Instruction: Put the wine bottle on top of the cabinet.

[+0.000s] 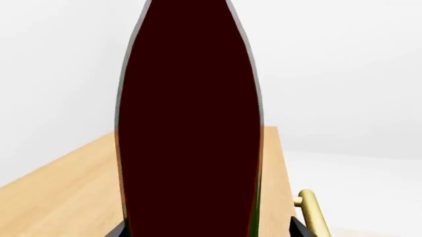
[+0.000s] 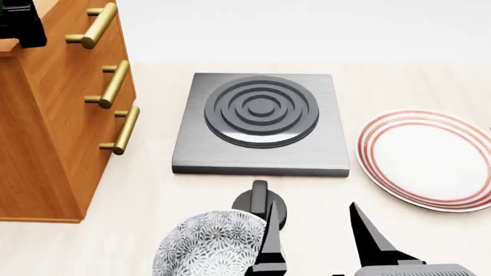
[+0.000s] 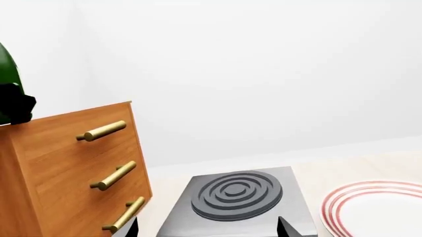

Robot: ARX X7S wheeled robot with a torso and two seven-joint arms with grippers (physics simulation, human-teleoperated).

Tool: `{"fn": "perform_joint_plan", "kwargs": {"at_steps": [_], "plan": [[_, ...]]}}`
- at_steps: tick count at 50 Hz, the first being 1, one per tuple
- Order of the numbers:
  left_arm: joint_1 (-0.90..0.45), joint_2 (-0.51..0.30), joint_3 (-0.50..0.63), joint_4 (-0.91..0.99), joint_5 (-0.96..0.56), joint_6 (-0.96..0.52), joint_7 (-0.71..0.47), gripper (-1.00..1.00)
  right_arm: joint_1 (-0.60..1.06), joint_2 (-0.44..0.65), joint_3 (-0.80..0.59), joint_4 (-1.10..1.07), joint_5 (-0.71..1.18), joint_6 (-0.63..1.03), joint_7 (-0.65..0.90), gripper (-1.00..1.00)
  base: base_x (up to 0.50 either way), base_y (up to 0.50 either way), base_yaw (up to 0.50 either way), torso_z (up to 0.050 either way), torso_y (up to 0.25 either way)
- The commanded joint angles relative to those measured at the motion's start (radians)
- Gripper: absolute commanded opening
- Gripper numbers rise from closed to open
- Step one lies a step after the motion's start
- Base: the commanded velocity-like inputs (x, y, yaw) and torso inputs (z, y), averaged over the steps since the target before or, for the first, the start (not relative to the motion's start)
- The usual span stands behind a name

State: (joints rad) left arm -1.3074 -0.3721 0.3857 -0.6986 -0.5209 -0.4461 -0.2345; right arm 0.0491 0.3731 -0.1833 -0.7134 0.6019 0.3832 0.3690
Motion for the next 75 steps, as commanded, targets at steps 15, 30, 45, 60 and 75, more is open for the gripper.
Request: {"fn": "perform_joint_plan", "kwargs": {"at_steps": [15,30,45,60,75], "plan": [[0.042,0.008,-0.034,0.009,-0.088,0.044,0.057,1.00,0.000,-0.011,0.006,0.001,-0.012,-0.007,-0.013,1.00,0.00,0.00,0.00,-0.001,0.000],[0.119,-0.040,-0.056,0.154,-0.110,0.023,0.002,1.00,-0.002,-0.008,-0.002,0.003,-0.014,-0.013,-0.011,1.00,0.00,0.00,0.00,-0.001,0.000],[0.240,-0.148,-0.056,0.509,-0.138,-0.046,-0.072,1.00,-0.002,-0.006,-0.015,0.006,-0.019,-0.016,-0.008,1.00,0.00,0.00,0.00,0.000,0.000],[0.414,-0.286,-0.001,1.152,-0.179,-0.161,-0.202,1.00,0.001,-0.004,-0.025,0.008,-0.023,-0.020,-0.005,1.00,0.00,0.00,0.00,0.000,0.000],[0.669,-0.329,0.069,1.502,-0.130,-0.160,-0.384,1.00,0.003,0.000,-0.031,0.004,-0.021,-0.019,0.001,1.00,0.00,0.00,0.00,0.000,0.000]]}}
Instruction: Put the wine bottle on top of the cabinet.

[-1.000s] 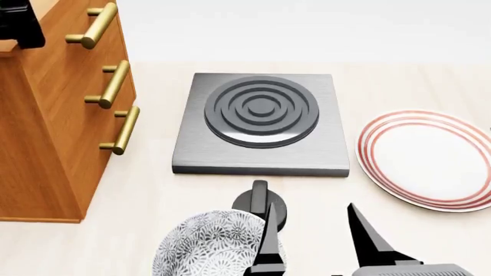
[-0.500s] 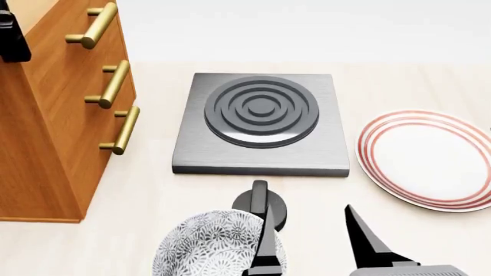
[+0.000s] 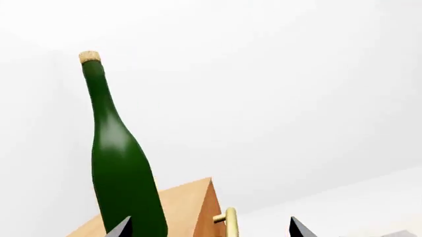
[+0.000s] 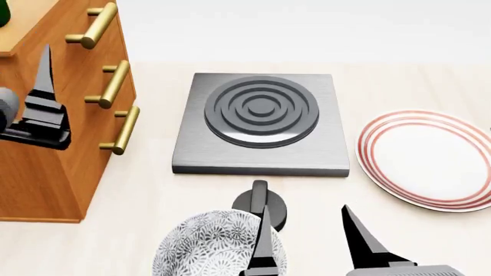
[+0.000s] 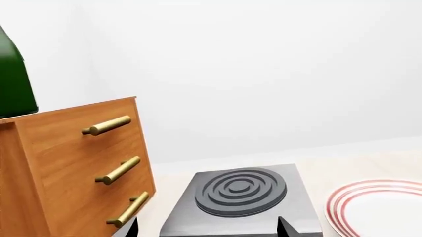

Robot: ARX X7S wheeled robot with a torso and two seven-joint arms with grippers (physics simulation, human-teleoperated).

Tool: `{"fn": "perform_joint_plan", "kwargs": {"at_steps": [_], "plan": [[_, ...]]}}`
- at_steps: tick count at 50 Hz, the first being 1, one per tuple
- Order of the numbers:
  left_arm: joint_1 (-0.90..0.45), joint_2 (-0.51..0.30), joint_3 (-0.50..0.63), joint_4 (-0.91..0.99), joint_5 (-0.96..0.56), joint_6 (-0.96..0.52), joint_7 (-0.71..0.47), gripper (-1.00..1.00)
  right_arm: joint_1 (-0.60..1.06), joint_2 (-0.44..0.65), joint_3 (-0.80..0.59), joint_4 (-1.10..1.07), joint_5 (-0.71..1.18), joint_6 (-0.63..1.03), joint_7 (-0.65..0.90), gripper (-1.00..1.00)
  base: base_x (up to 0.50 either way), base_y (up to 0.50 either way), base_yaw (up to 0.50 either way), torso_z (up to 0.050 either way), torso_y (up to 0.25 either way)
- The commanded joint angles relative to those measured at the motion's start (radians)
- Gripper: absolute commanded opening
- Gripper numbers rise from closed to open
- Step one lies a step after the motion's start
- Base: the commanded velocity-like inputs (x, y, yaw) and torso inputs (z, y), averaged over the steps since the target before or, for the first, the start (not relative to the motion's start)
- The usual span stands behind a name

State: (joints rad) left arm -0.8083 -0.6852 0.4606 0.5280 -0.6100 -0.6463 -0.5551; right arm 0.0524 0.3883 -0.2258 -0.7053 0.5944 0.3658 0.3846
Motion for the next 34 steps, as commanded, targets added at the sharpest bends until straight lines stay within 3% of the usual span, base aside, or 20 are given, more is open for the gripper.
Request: {"fn": "perform_joint_plan", "kwargs": {"at_steps": [1,18,34], "plan": [[0.170,-0.018,0.018,0.295,-0.019,0.016,-0.077,1.00,0.001,-0.016,0.008,-0.002,-0.017,-0.003,-0.015,1.00,0.00,0.00,0.00,0.000,0.000],[0.361,-0.006,0.218,0.382,0.208,0.038,-0.191,1.00,0.007,-0.010,-0.001,-0.024,-0.012,0.004,-0.005,1.00,0.00,0.00,0.00,0.000,0.000],[0.394,-0.006,0.234,0.334,0.230,0.071,-0.196,1.00,0.009,-0.001,0.009,-0.040,0.006,0.003,0.006,1.00,0.00,0.00,0.00,0.000,0.000]]}}
